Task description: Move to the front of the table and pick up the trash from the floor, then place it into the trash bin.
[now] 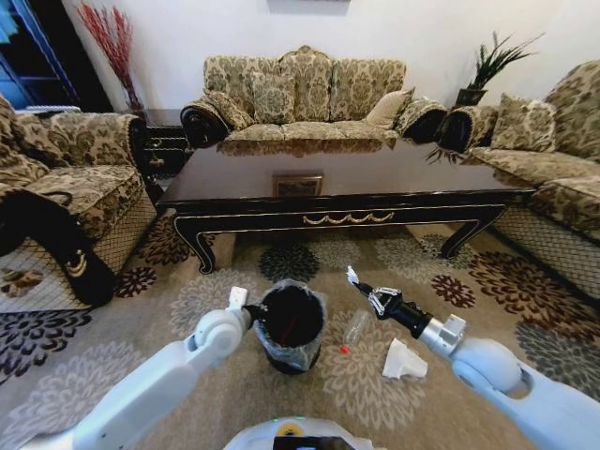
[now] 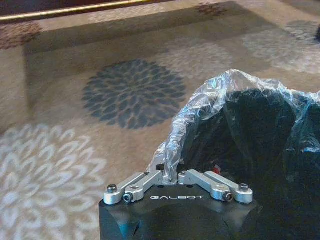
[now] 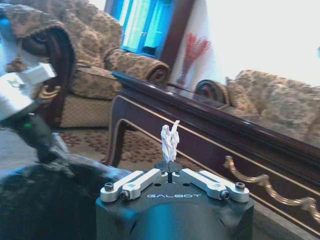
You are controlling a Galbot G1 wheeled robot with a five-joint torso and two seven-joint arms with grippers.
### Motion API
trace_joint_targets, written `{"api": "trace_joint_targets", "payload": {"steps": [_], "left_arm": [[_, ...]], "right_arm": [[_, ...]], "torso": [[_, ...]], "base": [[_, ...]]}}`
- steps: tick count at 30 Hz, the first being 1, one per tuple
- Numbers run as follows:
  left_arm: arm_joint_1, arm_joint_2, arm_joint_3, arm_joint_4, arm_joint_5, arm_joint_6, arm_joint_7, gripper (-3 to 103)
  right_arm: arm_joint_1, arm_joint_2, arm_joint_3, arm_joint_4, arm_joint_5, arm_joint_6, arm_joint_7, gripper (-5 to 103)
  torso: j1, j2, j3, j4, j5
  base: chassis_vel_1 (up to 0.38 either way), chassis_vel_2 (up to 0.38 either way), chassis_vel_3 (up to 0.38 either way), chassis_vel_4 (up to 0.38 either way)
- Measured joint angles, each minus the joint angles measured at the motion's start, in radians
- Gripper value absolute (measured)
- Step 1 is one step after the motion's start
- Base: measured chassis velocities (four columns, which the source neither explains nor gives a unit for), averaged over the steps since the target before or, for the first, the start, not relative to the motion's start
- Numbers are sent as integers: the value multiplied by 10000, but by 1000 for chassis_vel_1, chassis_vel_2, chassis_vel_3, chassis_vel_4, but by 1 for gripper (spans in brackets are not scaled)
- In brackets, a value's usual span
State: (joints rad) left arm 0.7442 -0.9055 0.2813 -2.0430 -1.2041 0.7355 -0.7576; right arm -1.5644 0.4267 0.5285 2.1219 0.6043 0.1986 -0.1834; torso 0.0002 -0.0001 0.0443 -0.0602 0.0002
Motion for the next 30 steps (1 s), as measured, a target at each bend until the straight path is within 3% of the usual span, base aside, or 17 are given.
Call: {"api": "trace_joint_targets", "payload": {"steps": [10,20,22,24,30], "left_arm": [[-1368,-664,1183,439,-350,-1,-59,3],[-1528,-892,1576,570,-267,-1,-170,3],[-1607,-913,1641,568,-275,-1,-189,3],[-1628,-920,1663,571,-275,-1,-189,3],[-1693,-957,1763,625,-246,-1,-186,3]], "right_arm": [[564,-608,-577,132,341,-126,-161,0],[523,-668,-1143,527,-243,-76,-111,0],[509,-784,-1199,468,-301,-89,-175,8],[502,-806,-1197,469,-354,-90,-191,8],[441,-918,-1118,478,-558,-89,-249,36]], "torso": [[0,0,0,1,0],[0,0,0,1,-2],[0,0,0,1,-1],[0,1,0,1,-1],[0,1,0,1,-1]], "base": [[0,0,0,0],[0,0,0,0],[0,0,0,0],[0,0,0,0],[0,0,0,0]]}}
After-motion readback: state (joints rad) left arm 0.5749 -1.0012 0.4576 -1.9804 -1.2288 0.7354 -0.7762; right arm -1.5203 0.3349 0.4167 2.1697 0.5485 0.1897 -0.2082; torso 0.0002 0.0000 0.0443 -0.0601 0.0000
